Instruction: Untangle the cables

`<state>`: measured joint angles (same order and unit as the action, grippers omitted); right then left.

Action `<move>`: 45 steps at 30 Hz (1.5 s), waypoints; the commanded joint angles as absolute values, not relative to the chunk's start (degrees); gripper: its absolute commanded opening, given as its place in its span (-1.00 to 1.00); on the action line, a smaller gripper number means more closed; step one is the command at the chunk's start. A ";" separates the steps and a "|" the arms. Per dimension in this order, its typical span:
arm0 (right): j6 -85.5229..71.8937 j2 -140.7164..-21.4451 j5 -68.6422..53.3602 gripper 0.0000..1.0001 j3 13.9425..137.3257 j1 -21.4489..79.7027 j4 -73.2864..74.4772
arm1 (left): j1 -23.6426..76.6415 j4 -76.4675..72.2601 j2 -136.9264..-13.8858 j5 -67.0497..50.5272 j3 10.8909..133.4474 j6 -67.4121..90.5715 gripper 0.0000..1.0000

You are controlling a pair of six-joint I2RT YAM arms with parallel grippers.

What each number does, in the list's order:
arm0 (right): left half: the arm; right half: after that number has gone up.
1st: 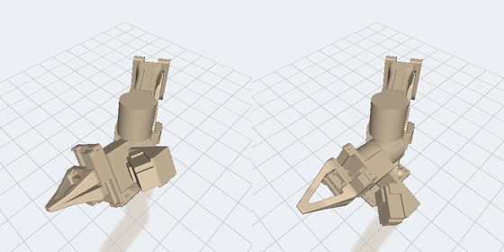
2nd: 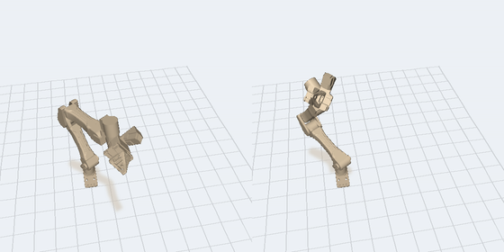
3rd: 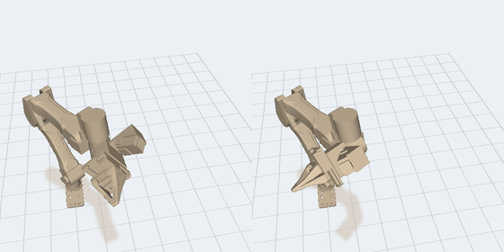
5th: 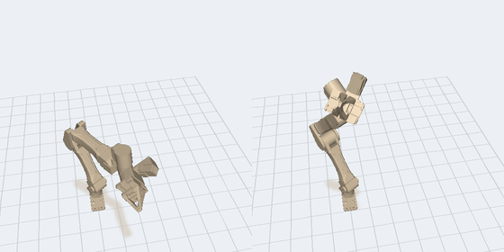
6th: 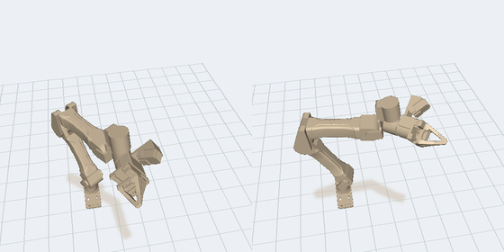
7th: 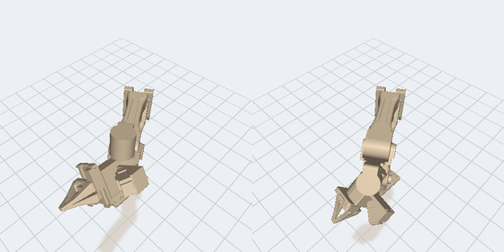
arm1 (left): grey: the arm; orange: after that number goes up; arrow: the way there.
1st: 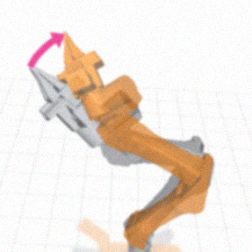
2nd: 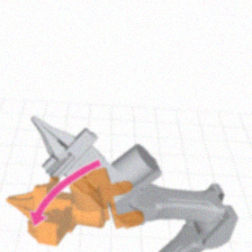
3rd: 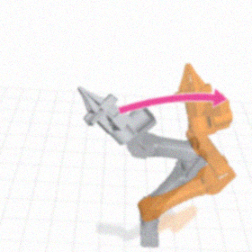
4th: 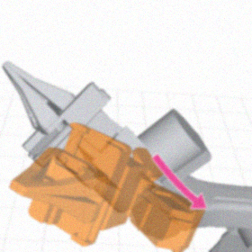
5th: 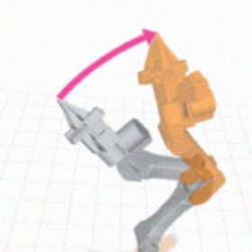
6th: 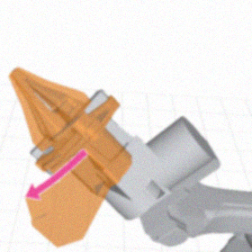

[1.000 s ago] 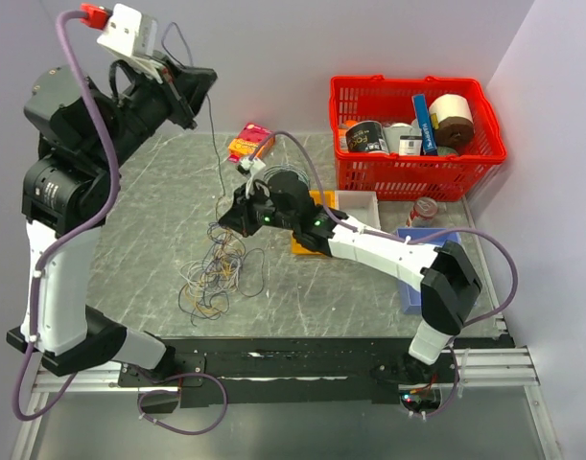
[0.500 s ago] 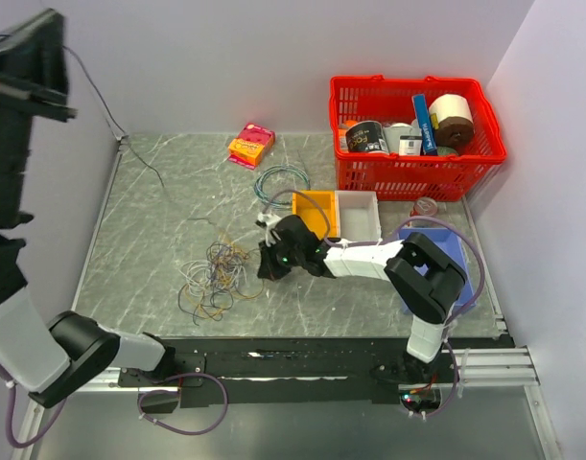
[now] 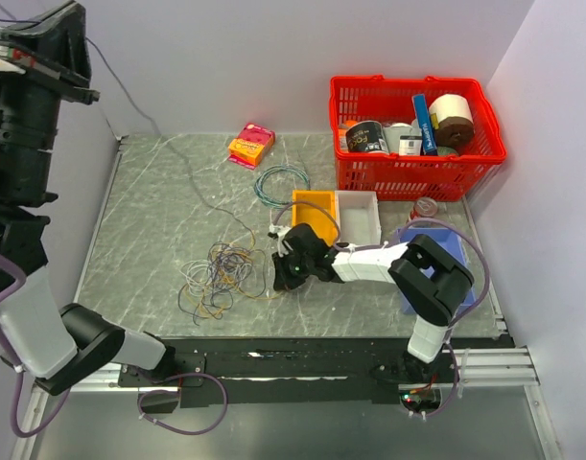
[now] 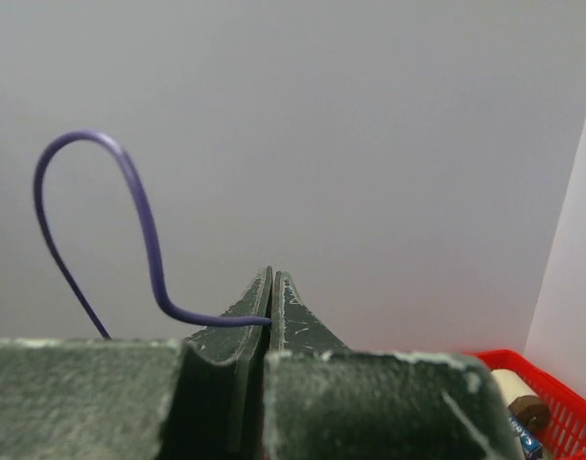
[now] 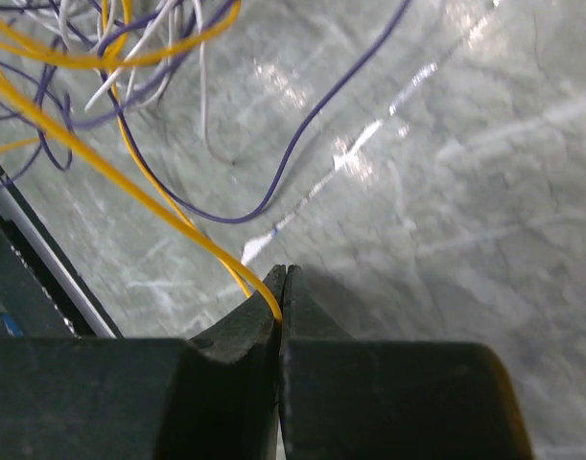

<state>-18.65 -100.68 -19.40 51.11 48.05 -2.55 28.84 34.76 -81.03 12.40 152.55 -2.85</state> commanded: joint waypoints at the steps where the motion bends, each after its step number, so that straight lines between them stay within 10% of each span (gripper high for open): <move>1: -14.60 -93.80 -19.77 -0.42 50.45 47.55 -0.97 | 28.92 34.71 -80.42 10.12 152.85 -2.55 -0.98; 7: -6.79 -80.98 -19.77 0.86 48.43 47.81 -2.99 | 28.92 37.35 -79.98 -0.78 146.43 2.00 -0.98; 15: 2.19 -72.07 -21.87 1.00 53.78 48.43 -10.97 | 28.92 37.71 -81.03 -10.11 141.06 8.17 -0.98; 28: 11.77 -91.92 -17.75 0.98 70.31 48.08 -11.95 | 28.83 37.79 -80.33 -8.44 141.77 7.03 -0.98; 32: 11.43 -94.39 -19.07 0.53 72.15 47.90 -12.22 | 28.83 38.14 -80.16 -8.09 142.12 6.24 -0.98; 33: 10.99 -94.83 -18.81 0.24 72.59 47.73 -12.22 | 28.83 38.23 -80.24 -7.91 142.12 6.07 -0.98; 34: 10.55 -94.83 -18.20 -0.47 72.77 47.55 -12.13 | 28.83 38.41 -80.16 -7.48 142.03 5.98 -0.98; 36: 9.41 -93.53 -16.35 -1.00 72.60 46.94 -11.69 | 28.83 38.93 -79.81 -6.77 141.16 5.10 -0.98; 45: 8.44 -79.21 -15.82 -1.00 76.89 45.79 -3.10 | 28.57 40.25 -76.03 -0.18 123.41 0.70 -0.98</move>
<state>8.69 -89.32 -16.43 69.58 45.80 -5.67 28.84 38.92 -76.75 -3.42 130.06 2.68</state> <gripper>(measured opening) 0.007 0.025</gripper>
